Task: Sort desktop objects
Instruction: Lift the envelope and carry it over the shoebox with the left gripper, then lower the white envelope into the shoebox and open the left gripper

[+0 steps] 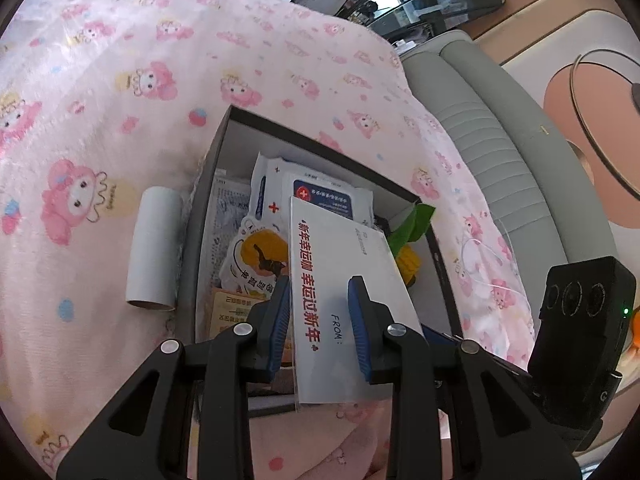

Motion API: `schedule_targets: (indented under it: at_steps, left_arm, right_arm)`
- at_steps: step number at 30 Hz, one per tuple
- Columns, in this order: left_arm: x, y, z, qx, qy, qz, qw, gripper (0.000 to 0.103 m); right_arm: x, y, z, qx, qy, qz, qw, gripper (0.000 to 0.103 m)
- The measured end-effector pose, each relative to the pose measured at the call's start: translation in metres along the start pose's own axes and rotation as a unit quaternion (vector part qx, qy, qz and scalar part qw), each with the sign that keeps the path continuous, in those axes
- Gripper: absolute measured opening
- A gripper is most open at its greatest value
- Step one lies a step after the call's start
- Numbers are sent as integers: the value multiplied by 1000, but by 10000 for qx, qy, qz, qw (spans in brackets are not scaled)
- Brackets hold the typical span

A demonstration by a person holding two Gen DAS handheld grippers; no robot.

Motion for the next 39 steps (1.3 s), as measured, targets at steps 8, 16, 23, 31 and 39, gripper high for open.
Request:
schedule_targets:
  at_steps: [8,16,23,31,39]
  left_arm:
    - [19,4,-17,108,-184,144,9997,25]
    - [23,3,-18,101,-537,-55,9985,23]
    - [26,1,-14,11,-1040,-356,9939,21]
    - [28,3,-11,20,-1387,-612,9884,21]
    - [18,5,-2,-119,-1287,-875,9877,22]
  right_arm:
    - [-12,5,-21,271,152,-55,9995,47]
    - [-20,8,-25,338,356,-102,9987,47]
    - [-30,10,-35,454,538,-185,9973,47]
    - [-36,11,-40,504,804,-154,9954,47]
    - [-33,1,-20,1,1246,105,9921,47]
Point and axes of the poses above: each gripper's, at about its wrist camera, not at the fingertips, and z roughly against the way its jaws point, x to its left, y to its underside, the point moved 9 cm from there along -z, roughly the way its jaws point, and after that the axes turned 4 degrees about y, right-handed, at the moved point
